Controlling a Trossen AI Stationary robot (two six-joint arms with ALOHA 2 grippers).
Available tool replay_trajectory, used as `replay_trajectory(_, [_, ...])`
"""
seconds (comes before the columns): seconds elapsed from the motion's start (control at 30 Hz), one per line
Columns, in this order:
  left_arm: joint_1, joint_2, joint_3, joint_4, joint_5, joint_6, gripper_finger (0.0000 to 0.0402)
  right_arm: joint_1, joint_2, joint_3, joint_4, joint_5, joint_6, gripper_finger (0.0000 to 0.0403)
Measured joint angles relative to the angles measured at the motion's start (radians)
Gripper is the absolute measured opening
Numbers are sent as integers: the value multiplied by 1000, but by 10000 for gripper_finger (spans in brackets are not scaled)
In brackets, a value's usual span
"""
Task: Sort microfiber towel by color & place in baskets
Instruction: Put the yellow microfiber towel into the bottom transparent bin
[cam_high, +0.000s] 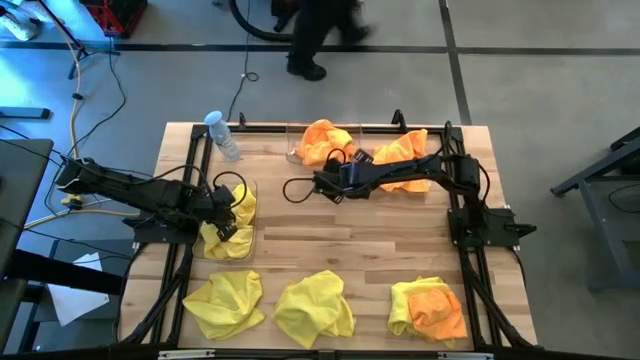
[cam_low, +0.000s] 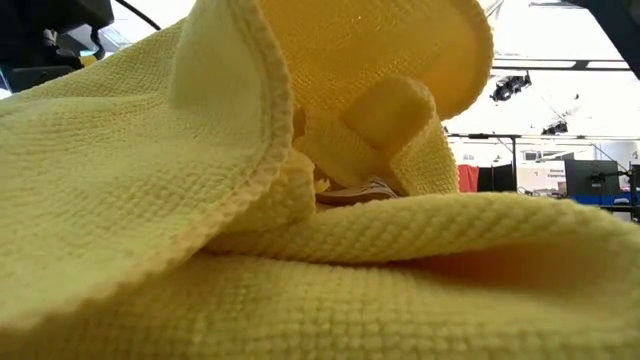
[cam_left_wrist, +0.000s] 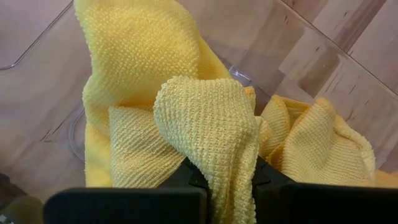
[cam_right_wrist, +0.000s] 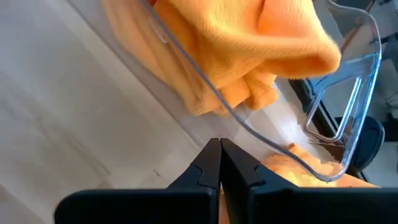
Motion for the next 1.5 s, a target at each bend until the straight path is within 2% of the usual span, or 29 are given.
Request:
replay_trajectory(0.2, [0,0,0,2,6,31,14,24,-16,-1,-54,-11,15,0])
replay_trajectory(0.3, [0,0,0,18,53,11,27,56,-55,-1,-83,-84,27,0])
replay_trajectory(0.47, [0,-1,0,59,117,7,81,107,-121,-1,-98,-166,16,0])
replay_trajectory(0.63, [0,-1,1,74,114,26,144,140,-155,-1,-111,-167,17,0])
replay_trajectory(0.77, [2,-1,43,60,119,63,175,162,-156,-1,-126,-167,40,0])
replay_trajectory(1.1, [21,-1,255,-80,68,93,168,240,-156,-4,-135,-136,89,0])
replay_trajectory(1.2, [21,0,274,-129,74,80,166,257,-164,-65,-101,-142,89,0])
replay_trajectory(1.27, [21,6,269,-150,84,58,166,258,-181,-141,-34,-190,94,0])
replay_trajectory(1.4, [21,50,265,-191,116,43,166,247,-252,-368,206,-312,110,0])
replay_trajectory(1.5, [21,98,265,-195,117,66,166,235,-353,-532,415,-349,125,0])
